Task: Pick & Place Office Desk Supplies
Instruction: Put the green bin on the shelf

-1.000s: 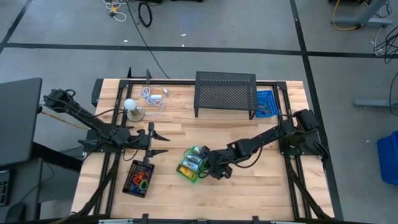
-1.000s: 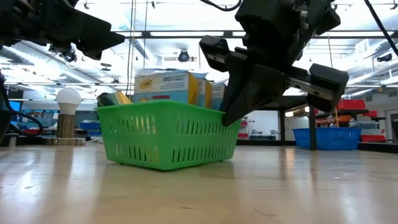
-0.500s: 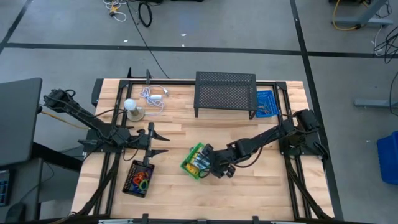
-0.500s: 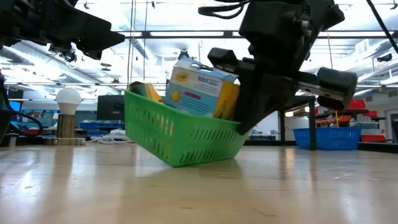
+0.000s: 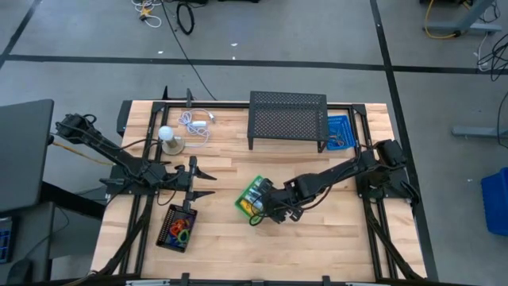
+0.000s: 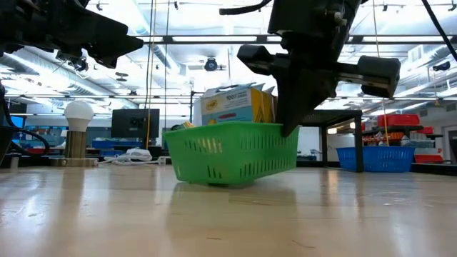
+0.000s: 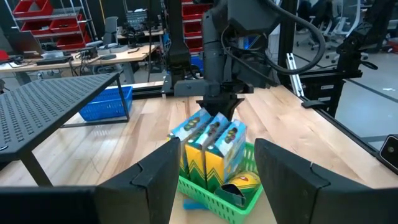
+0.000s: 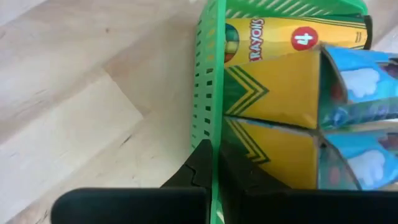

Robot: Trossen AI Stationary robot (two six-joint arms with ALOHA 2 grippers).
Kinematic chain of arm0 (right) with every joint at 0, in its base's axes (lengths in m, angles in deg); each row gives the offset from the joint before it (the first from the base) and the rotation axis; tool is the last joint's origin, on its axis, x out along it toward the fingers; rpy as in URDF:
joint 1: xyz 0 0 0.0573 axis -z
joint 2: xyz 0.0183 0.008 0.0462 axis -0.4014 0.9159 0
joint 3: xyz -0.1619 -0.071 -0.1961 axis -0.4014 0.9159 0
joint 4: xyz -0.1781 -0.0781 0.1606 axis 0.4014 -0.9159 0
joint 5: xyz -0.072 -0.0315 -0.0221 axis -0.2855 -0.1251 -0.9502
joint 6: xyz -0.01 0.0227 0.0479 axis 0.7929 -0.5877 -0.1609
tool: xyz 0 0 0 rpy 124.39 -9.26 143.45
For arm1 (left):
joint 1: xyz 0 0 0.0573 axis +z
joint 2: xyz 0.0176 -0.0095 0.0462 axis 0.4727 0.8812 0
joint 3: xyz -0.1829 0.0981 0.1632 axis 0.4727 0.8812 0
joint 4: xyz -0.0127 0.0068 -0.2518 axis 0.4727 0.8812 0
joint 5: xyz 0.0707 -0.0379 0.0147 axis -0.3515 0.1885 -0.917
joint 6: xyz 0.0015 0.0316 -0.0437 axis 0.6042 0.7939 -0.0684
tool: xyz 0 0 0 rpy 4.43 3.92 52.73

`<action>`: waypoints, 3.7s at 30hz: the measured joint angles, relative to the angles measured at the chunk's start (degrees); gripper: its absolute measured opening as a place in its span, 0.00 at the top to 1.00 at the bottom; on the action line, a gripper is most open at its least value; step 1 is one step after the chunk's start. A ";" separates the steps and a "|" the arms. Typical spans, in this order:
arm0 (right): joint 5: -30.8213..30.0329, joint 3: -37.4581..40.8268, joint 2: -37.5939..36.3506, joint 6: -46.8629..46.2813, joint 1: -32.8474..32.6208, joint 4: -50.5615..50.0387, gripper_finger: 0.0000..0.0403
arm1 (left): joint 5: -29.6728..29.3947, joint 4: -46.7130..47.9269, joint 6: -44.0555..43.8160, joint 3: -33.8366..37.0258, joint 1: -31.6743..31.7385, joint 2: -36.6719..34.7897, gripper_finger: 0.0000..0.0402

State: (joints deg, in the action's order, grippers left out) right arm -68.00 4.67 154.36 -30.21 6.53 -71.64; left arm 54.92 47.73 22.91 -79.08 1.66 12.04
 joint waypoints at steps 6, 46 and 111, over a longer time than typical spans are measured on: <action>-0.20 -0.17 -0.04 -0.84 0.03 -0.20 0.98 | 0.00 0.02 0.39 0.00 0.00 0.02 0.47; -9.39 5.03 -4.02 -6.40 -1.65 3.29 0.99 | 0.00 0.08 0.28 0.00 0.02 0.02 0.47; -11.73 5.10 -4.15 -27.27 -6.55 -2.25 0.84 | 4.20 -5.34 -3.00 -2.45 1.17 5.73 0.47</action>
State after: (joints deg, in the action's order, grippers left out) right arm -79.73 9.77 150.20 -57.48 -0.01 -73.88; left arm 59.12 42.38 19.92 -81.53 2.84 17.76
